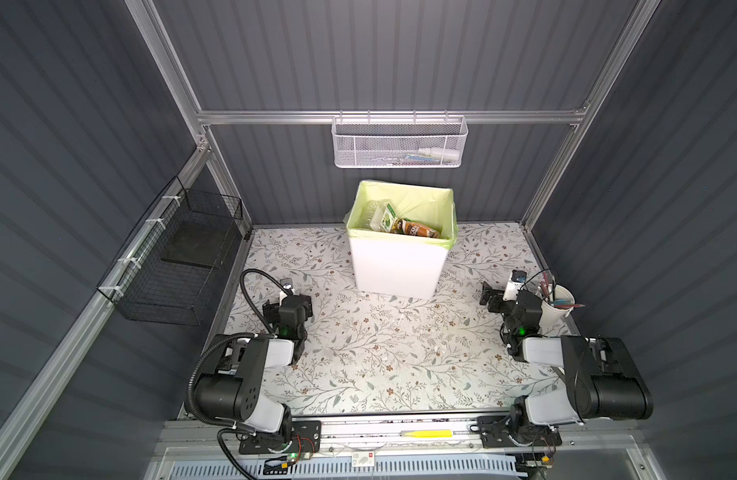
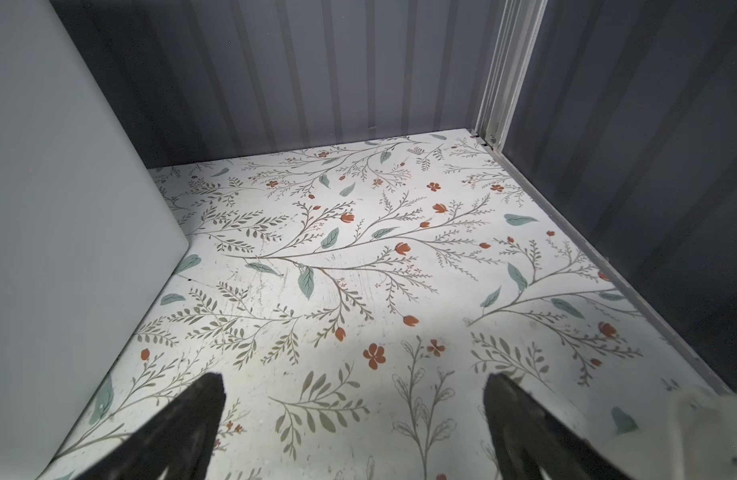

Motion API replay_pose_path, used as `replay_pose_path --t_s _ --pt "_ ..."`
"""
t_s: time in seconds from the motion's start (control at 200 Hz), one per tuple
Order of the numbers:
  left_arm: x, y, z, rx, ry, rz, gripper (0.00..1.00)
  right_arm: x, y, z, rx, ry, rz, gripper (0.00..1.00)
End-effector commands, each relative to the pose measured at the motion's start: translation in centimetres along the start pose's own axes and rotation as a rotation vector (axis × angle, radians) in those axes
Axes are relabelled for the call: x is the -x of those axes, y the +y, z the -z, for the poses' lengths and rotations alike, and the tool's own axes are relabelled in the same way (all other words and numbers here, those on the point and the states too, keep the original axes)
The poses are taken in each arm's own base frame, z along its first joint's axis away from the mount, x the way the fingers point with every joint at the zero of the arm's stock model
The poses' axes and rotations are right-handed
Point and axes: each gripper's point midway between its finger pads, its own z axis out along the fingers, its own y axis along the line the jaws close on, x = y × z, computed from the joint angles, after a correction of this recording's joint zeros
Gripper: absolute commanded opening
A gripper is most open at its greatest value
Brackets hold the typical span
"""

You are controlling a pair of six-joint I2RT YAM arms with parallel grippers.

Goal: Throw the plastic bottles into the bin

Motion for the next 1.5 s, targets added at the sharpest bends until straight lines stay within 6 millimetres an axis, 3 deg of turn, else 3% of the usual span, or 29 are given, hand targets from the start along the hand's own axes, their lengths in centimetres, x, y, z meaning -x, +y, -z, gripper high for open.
replay_pose_path --t_s 0.0,0.095,0.135,0.185,0.29,1.496 --pt "1.6 -1.9 -0.7 -0.194 -0.087 0.08 1.0 0.8 0.0 -0.2 0.005 -0.027 -0.007 0.99" --pt "0.0 -2.8 -1.8 -0.243 -0.073 0.083 1.0 0.9 0.0 -0.2 0.005 -0.028 -0.008 0.99" --pt "0.2 -3.5 -1.9 -0.277 -0.104 0.065 1.0 0.9 0.0 -0.2 0.005 -0.028 -0.008 0.99" --pt "-0.4 -4.2 -2.1 -0.306 -0.029 0.037 1.0 0.9 0.0 -0.2 0.005 -0.027 -0.007 0.99" --pt "-0.5 -3.8 -3.5 -0.259 0.017 0.047 1.0 0.9 0.0 -0.2 0.005 -0.028 -0.008 0.99" --pt "-0.4 -4.0 -3.5 -0.265 0.009 0.039 1.0 0.8 -0.1 -0.1 0.002 -0.028 -0.009 0.99"
